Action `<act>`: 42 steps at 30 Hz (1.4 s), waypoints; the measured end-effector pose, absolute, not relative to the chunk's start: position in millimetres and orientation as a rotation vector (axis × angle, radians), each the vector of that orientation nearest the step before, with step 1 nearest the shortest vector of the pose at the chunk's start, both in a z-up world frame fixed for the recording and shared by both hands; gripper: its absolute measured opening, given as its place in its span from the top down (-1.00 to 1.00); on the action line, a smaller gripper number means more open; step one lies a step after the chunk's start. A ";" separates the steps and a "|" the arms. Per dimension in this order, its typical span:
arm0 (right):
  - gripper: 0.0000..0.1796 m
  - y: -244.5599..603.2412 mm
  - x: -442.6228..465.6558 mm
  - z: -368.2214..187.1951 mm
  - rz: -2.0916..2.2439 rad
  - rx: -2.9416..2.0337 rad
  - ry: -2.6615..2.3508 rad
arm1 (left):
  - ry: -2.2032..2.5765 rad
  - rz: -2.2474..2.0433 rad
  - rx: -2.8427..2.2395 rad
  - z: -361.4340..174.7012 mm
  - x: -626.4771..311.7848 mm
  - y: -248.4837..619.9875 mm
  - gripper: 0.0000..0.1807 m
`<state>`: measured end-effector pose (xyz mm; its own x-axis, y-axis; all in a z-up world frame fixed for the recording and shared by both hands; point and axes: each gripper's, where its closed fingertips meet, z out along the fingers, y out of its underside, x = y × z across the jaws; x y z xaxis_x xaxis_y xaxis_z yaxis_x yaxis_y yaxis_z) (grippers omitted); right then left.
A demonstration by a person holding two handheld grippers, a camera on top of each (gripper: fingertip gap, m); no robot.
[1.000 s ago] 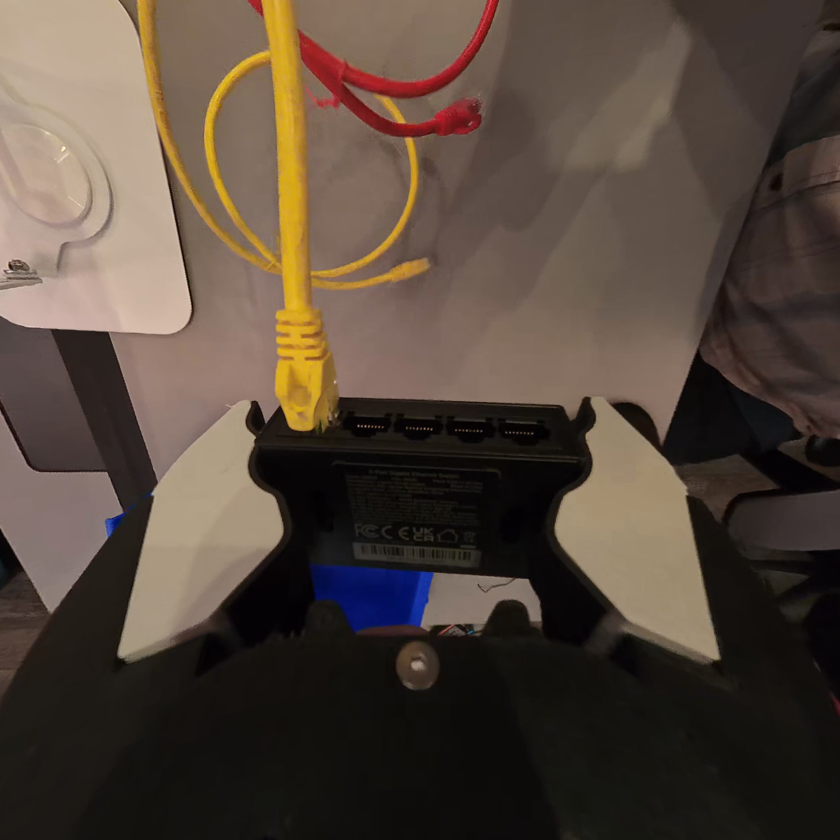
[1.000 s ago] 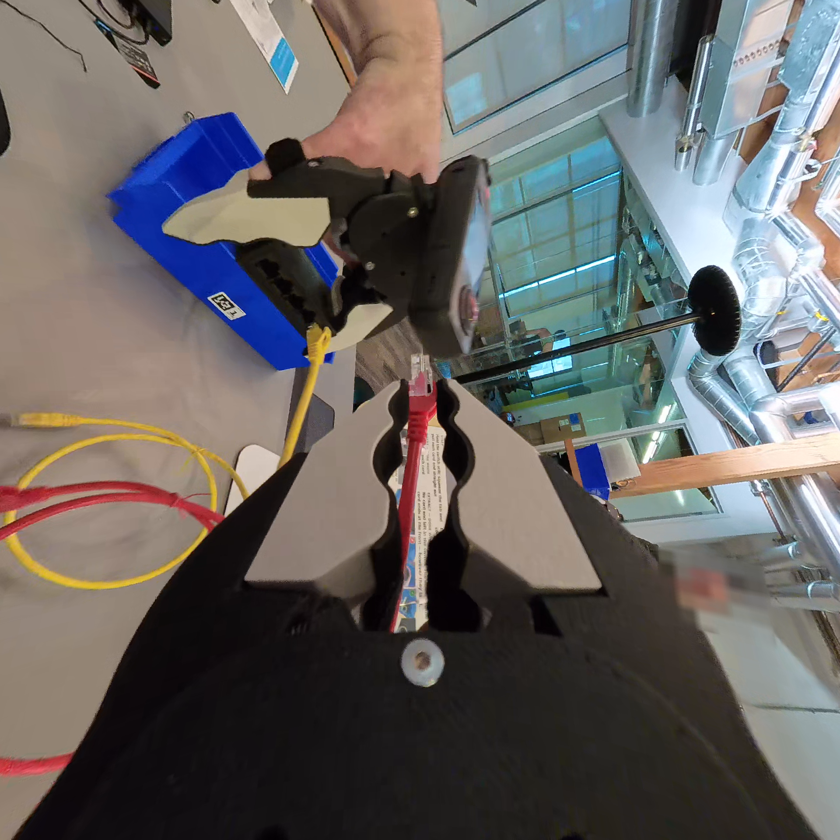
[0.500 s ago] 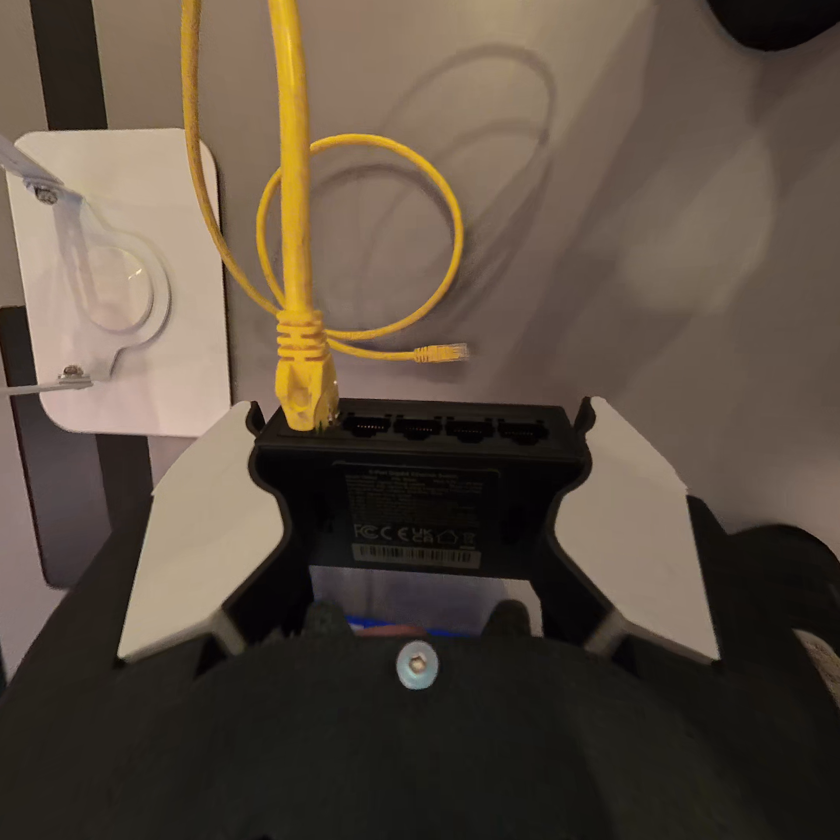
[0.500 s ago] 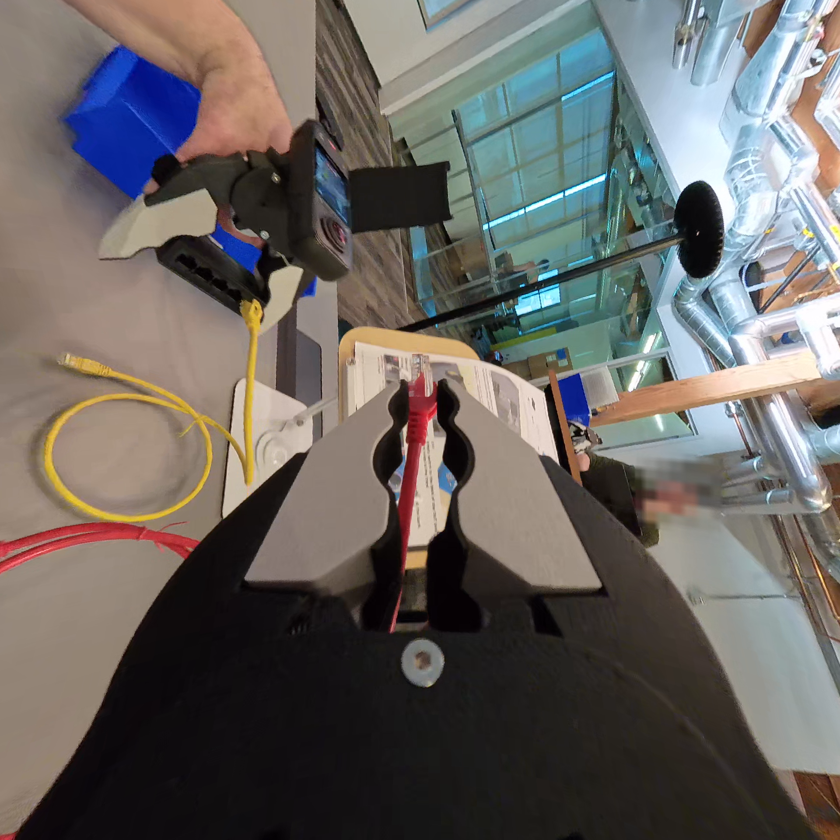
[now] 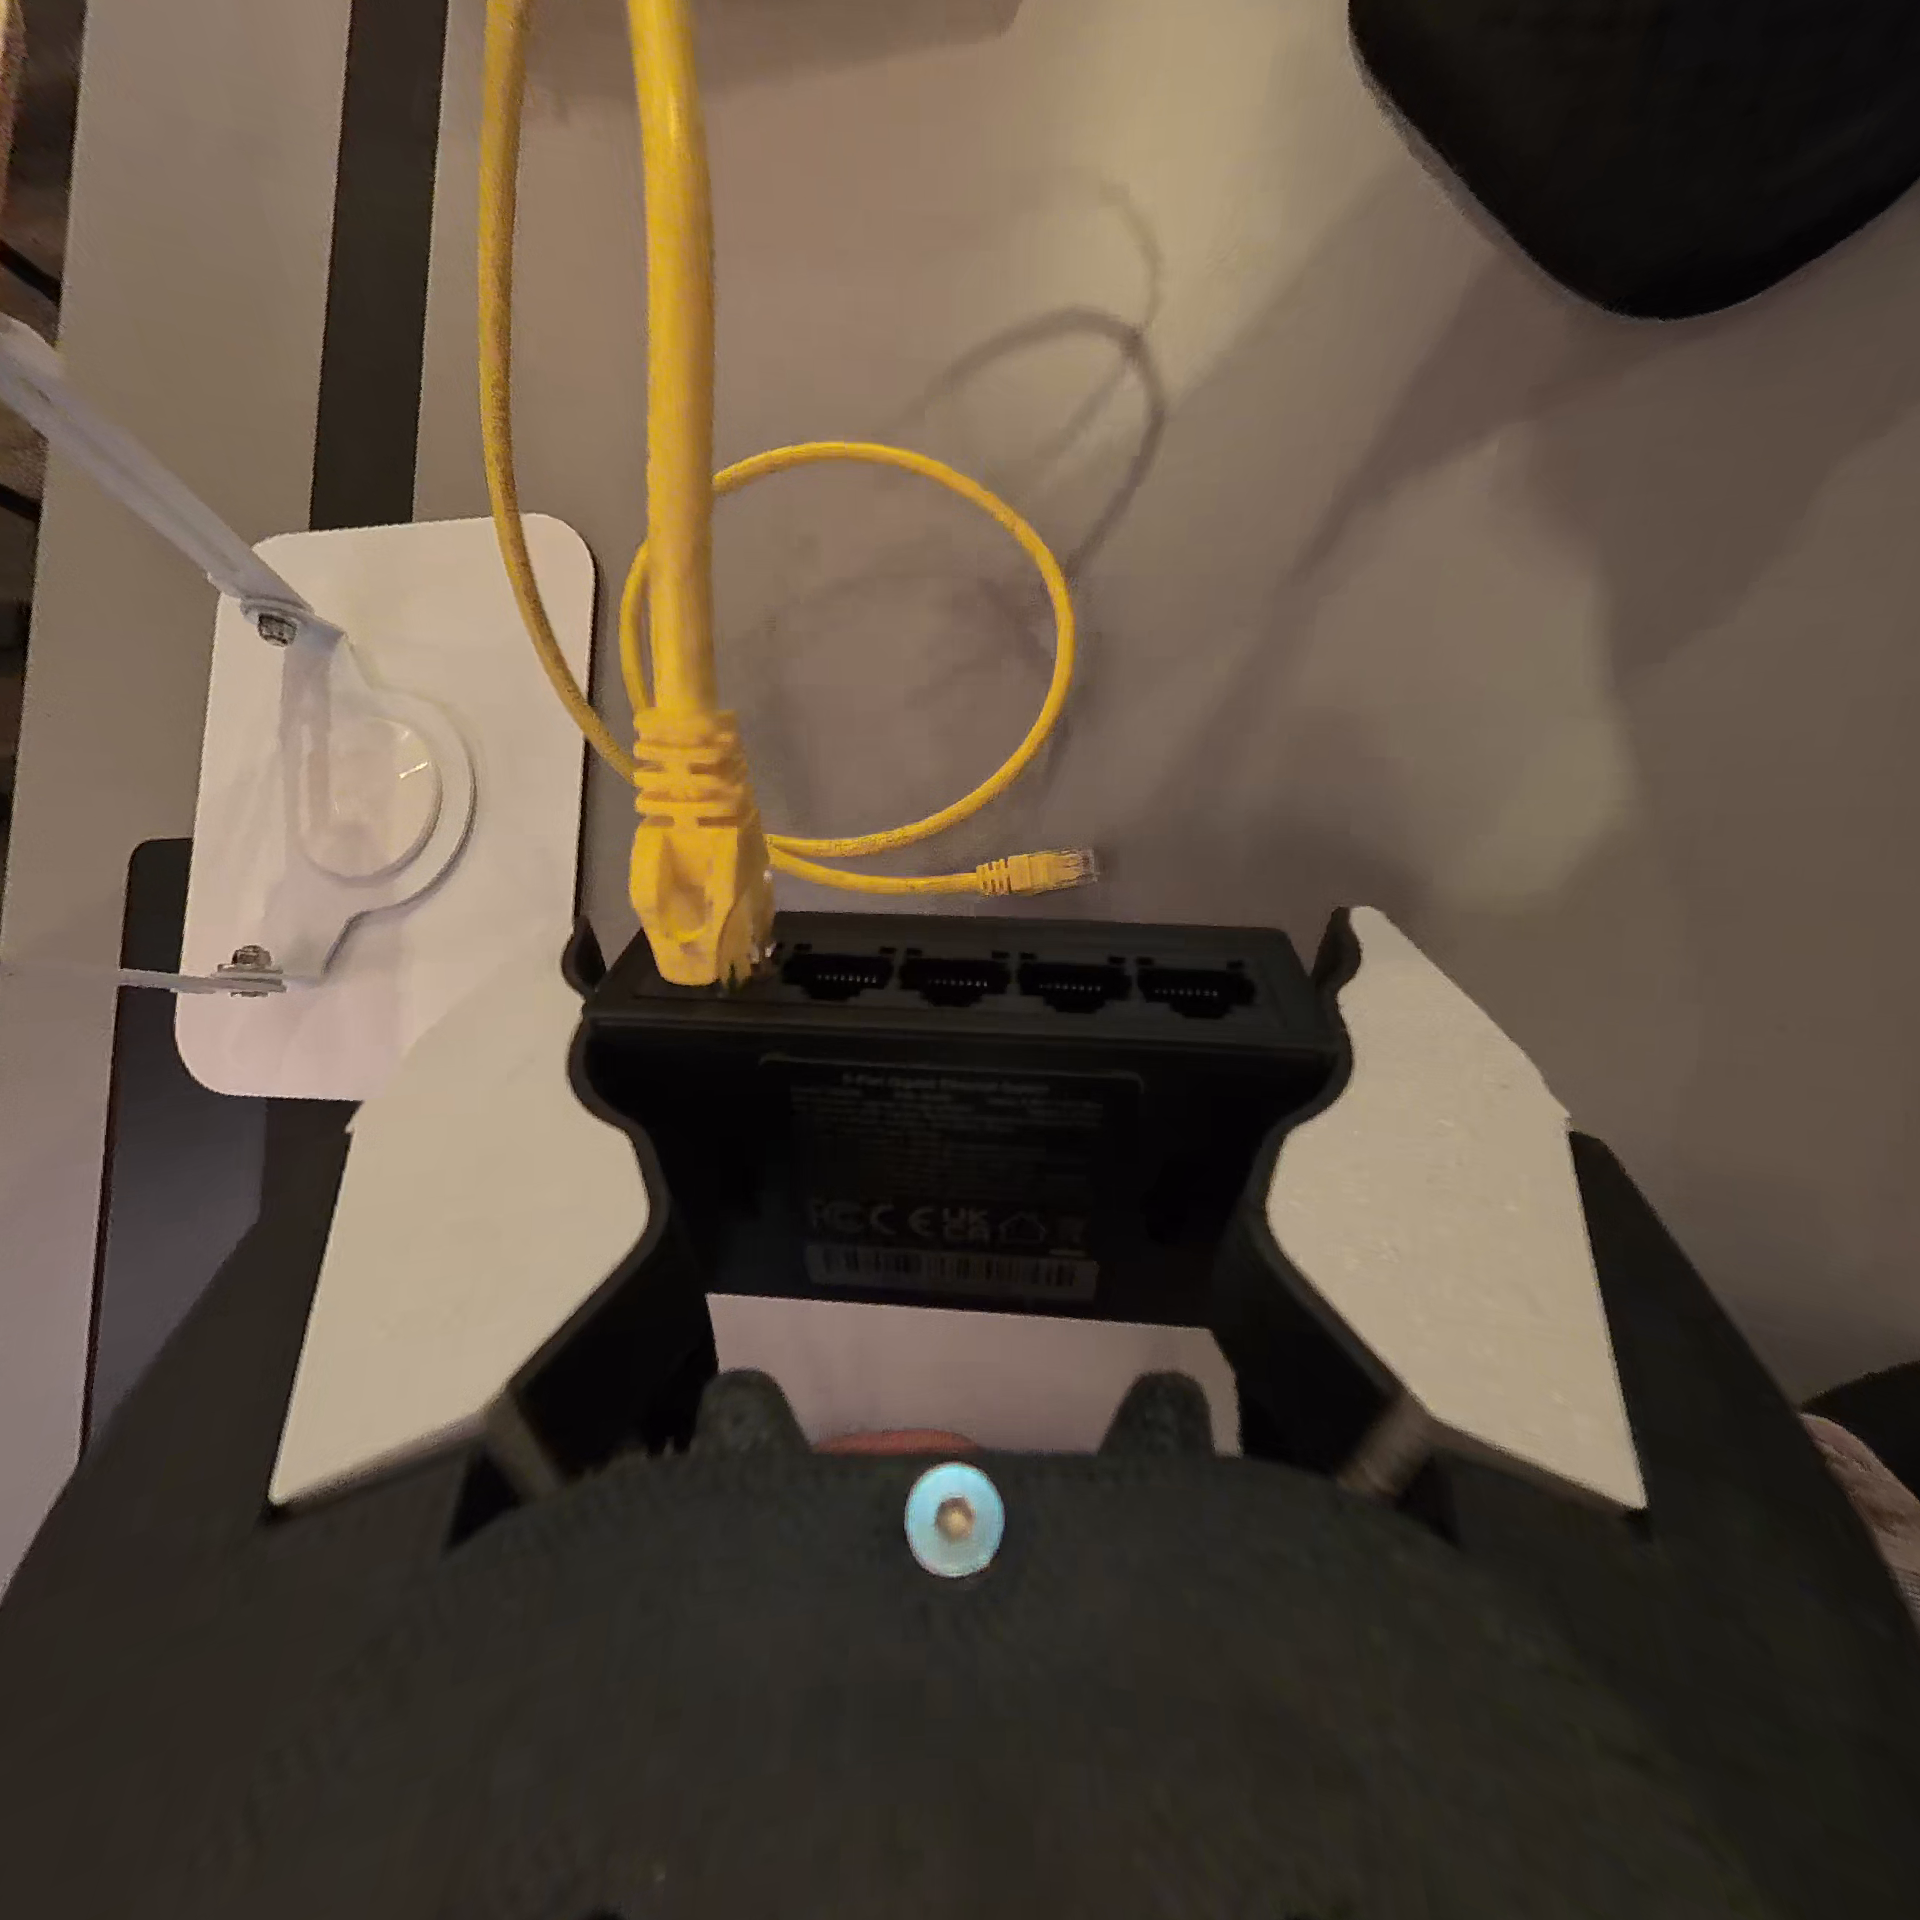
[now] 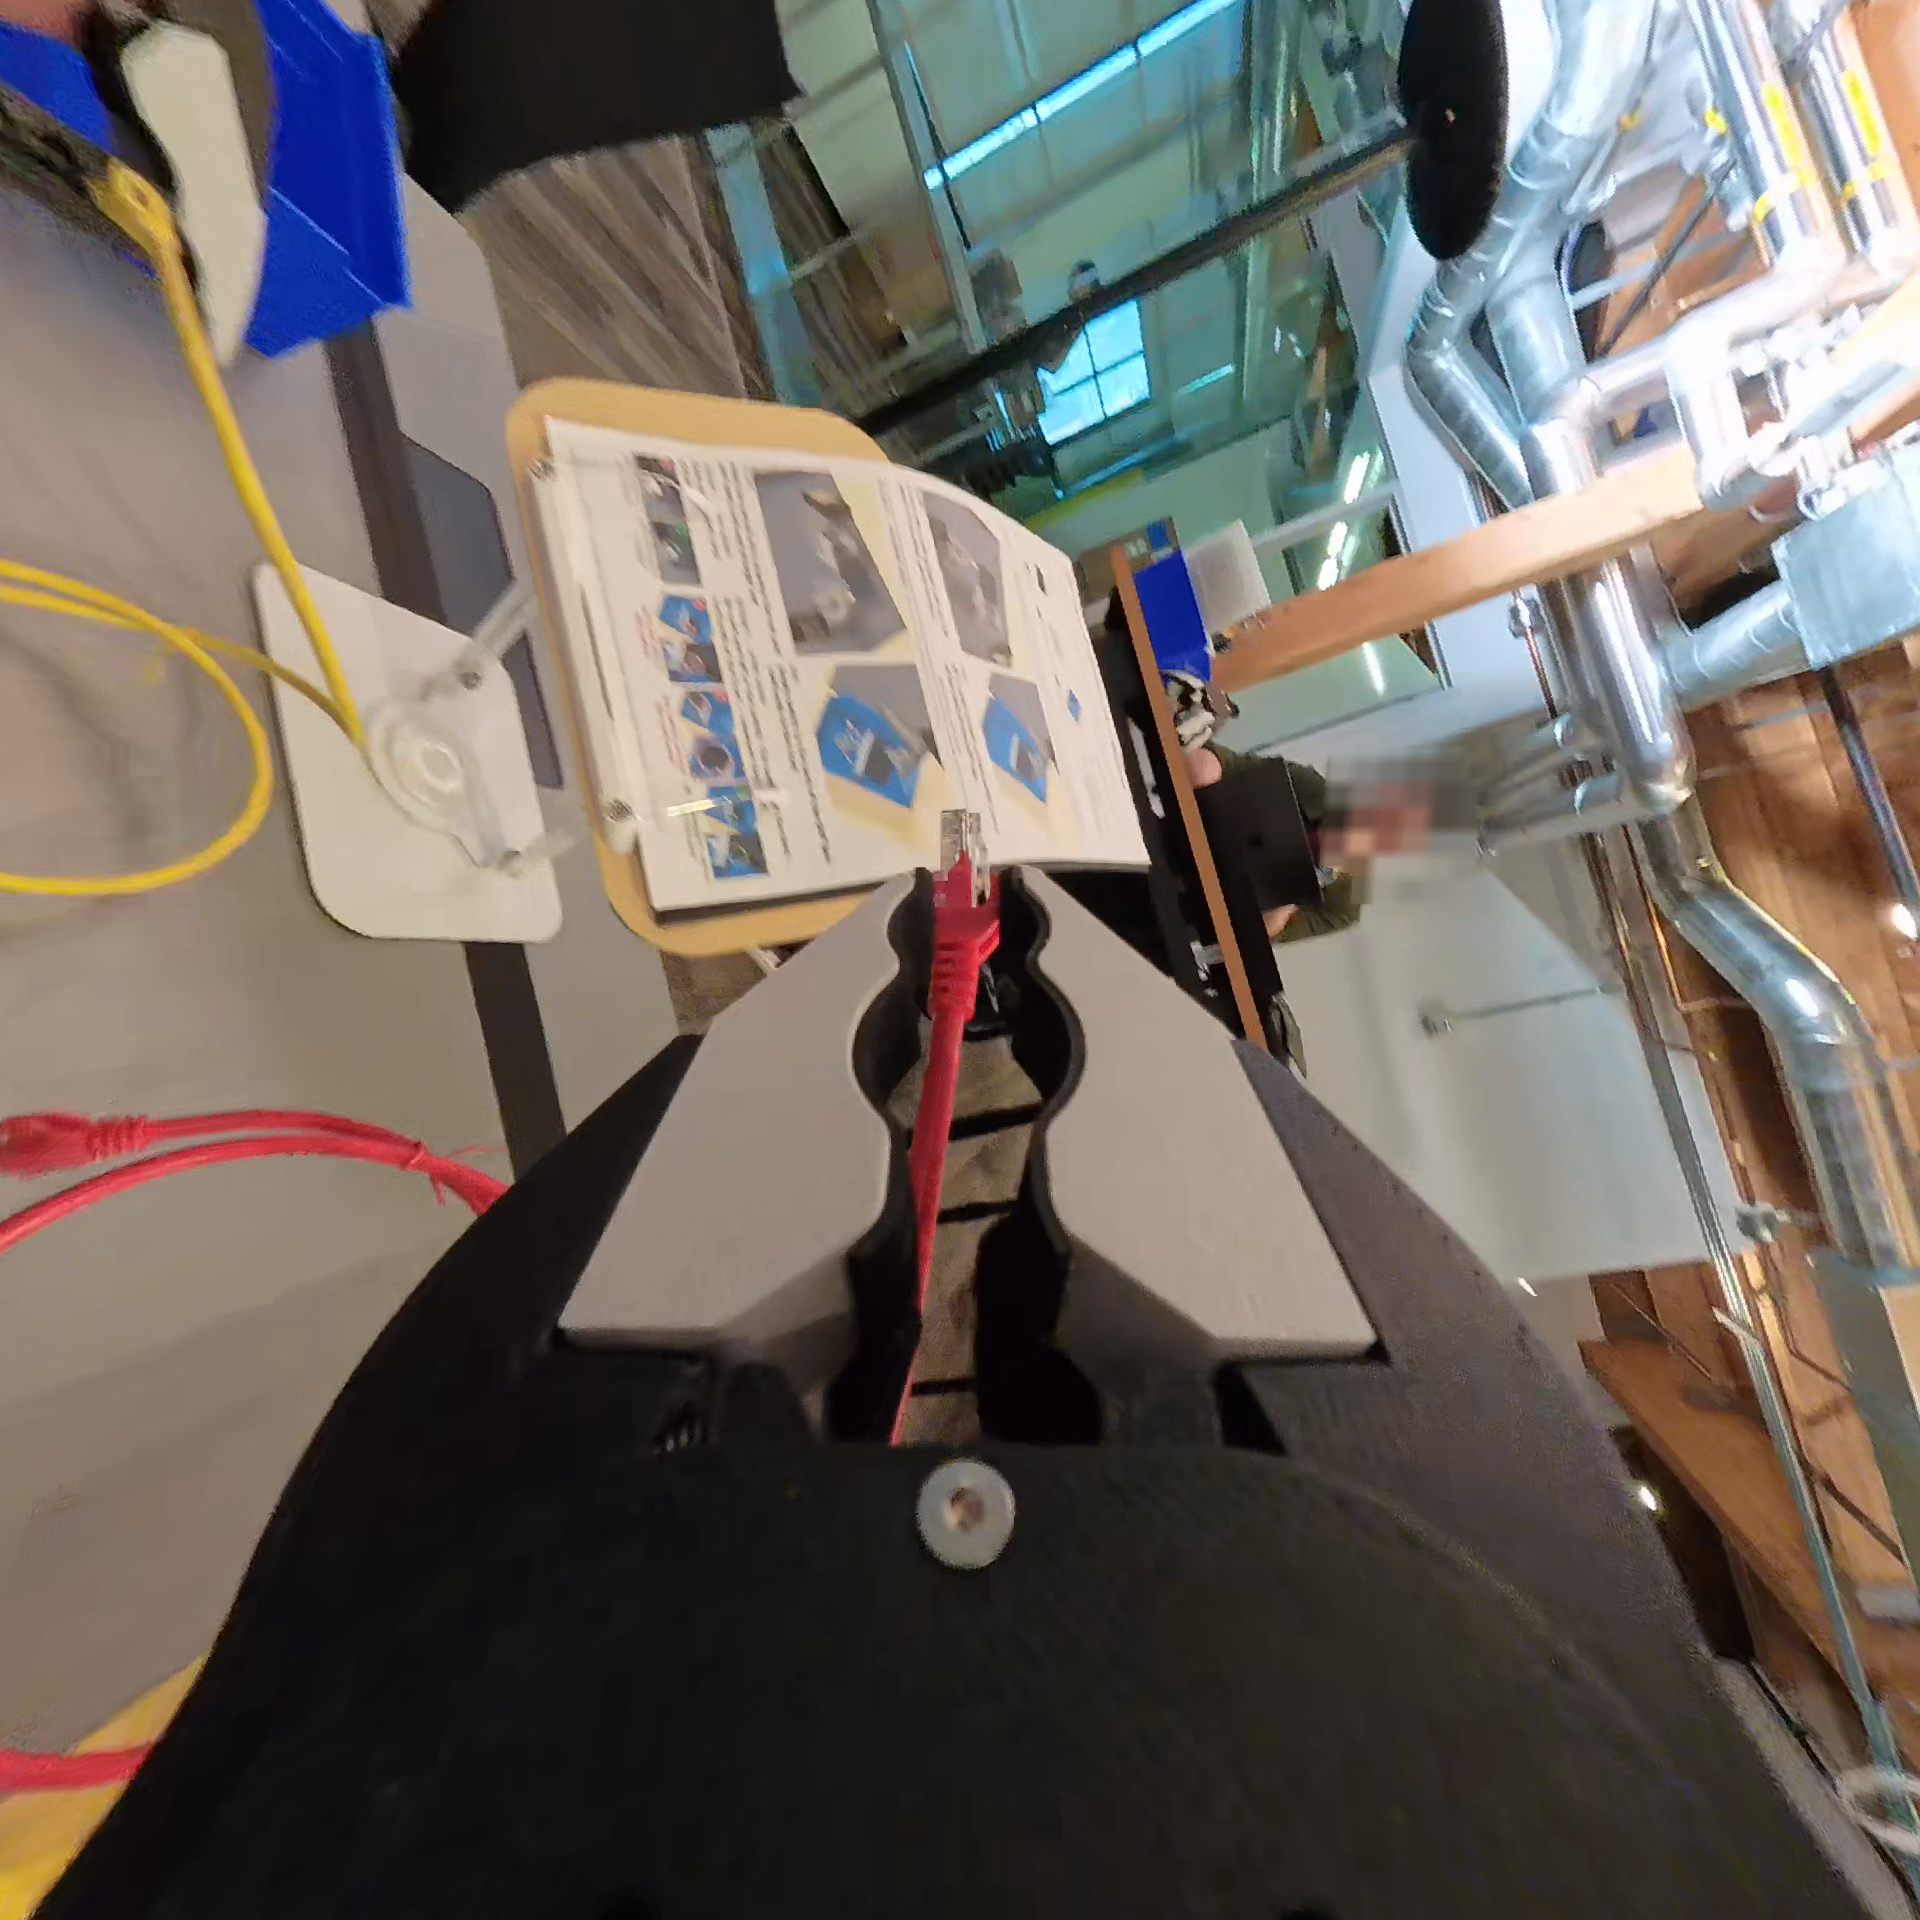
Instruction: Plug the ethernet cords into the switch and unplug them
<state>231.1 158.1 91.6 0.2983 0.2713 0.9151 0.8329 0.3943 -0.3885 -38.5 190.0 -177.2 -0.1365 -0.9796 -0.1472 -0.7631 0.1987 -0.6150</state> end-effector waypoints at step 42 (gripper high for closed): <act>0.87 219.3 466.4 -137.7 -0.685 -1.759 -1.049 | 1.972 -0.604 -1.634 -186.9 -37.6 187.6 -0.38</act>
<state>466.4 219.3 -137.7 0.4763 0.3517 0.8059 0.8793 -0.1878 -0.4377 -37.6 187.6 -186.9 -0.1503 -0.9836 -0.0993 -0.7595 0.1792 -0.6253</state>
